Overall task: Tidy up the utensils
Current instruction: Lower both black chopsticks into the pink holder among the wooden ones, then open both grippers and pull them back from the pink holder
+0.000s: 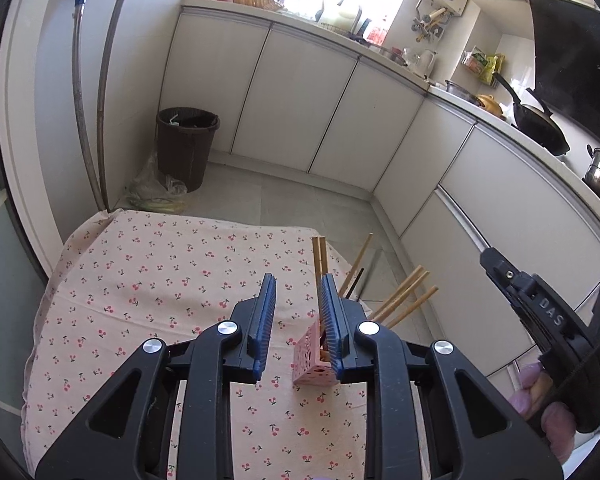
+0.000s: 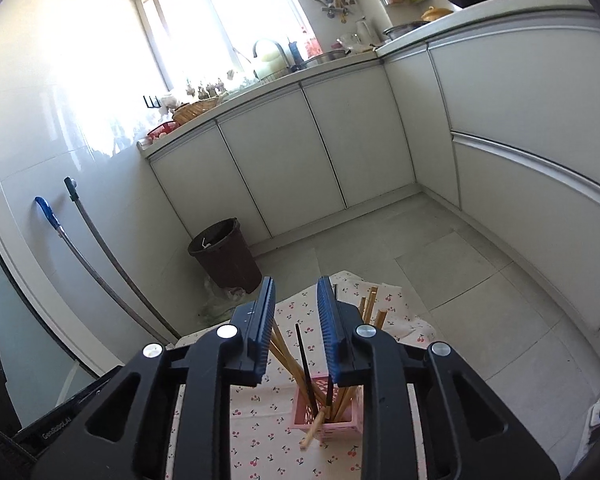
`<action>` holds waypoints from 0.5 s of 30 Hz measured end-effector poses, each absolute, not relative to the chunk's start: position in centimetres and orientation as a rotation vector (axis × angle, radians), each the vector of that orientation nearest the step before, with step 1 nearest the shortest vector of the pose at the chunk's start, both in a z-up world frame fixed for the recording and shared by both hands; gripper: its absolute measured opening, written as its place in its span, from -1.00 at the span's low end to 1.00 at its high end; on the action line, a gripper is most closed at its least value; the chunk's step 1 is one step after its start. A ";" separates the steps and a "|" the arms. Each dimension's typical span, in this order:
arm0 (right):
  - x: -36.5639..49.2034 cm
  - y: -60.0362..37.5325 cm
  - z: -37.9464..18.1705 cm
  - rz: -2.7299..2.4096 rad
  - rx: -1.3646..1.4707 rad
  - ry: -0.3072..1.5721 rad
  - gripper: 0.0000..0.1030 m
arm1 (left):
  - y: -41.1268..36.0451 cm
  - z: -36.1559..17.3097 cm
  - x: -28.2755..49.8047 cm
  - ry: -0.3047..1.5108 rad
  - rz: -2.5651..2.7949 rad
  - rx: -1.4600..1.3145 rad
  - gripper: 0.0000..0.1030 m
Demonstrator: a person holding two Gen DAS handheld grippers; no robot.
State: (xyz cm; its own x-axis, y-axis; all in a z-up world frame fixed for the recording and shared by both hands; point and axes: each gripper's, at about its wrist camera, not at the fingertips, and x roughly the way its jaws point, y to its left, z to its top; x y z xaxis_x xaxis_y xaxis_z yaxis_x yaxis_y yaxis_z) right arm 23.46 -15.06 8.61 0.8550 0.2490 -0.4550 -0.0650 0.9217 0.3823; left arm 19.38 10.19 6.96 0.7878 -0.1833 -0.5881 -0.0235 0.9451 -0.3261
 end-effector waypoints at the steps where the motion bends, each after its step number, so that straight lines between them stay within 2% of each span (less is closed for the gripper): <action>1: 23.1 -15.1 9.0 0.167 0.357 0.522 -0.54 | 10.1 7.2 19.1 0.652 -0.087 -0.330 -0.55; 15: 15.3 -14.9 9.8 0.095 0.159 0.578 -0.54 | 5.3 9.8 12.4 0.517 -0.114 -0.159 -0.44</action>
State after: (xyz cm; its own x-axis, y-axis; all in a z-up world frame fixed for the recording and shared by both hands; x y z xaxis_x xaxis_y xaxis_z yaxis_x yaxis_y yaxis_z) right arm 15.30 -14.94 9.78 0.8337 0.1339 -0.5357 -0.0447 0.9834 0.1761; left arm 12.37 5.28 9.80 0.8634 -0.1479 -0.4823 0.0677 0.9814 -0.1798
